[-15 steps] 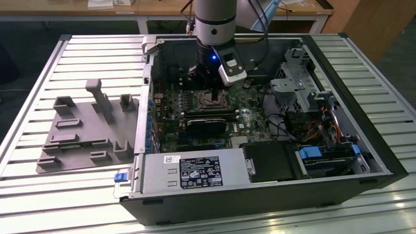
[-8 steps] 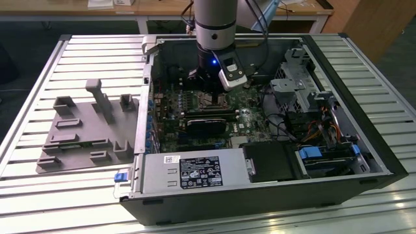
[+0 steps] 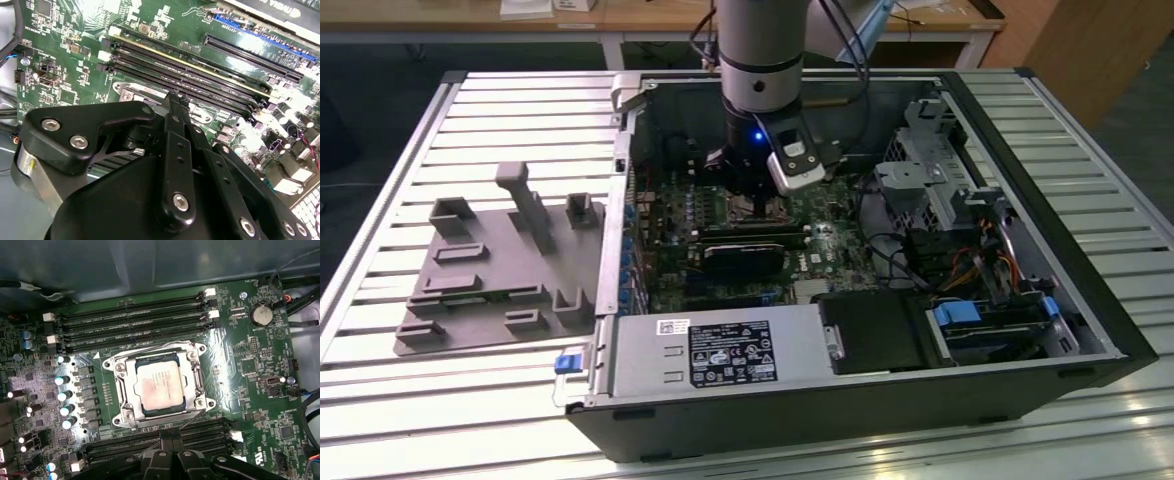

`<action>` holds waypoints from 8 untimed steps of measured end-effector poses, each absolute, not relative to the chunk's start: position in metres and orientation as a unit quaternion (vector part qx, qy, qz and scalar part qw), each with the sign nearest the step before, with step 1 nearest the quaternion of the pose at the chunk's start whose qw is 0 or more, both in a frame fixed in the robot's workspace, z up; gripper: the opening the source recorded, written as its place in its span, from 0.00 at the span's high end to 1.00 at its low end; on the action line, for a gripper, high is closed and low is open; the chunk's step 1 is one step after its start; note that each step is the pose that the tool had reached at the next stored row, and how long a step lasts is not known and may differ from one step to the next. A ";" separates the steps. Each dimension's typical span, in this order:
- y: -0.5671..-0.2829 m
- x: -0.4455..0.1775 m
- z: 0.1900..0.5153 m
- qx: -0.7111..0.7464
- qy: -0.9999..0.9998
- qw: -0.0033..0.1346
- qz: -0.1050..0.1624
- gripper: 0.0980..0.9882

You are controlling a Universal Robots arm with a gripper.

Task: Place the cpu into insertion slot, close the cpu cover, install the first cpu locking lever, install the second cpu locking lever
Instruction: 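Install the second cpu locking lever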

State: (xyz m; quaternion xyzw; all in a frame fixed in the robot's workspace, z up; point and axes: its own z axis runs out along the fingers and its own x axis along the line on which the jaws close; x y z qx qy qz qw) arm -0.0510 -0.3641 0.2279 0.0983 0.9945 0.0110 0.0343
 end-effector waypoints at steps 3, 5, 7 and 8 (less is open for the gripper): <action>-0.365 -0.052 0.226 0.098 0.994 0.034 0.017 1.00; -0.366 -0.052 0.226 0.099 0.994 0.033 0.021 1.00; -0.367 -0.053 0.225 0.099 0.994 0.033 0.023 1.00; -0.368 -0.053 0.224 0.099 0.994 0.033 0.023 1.00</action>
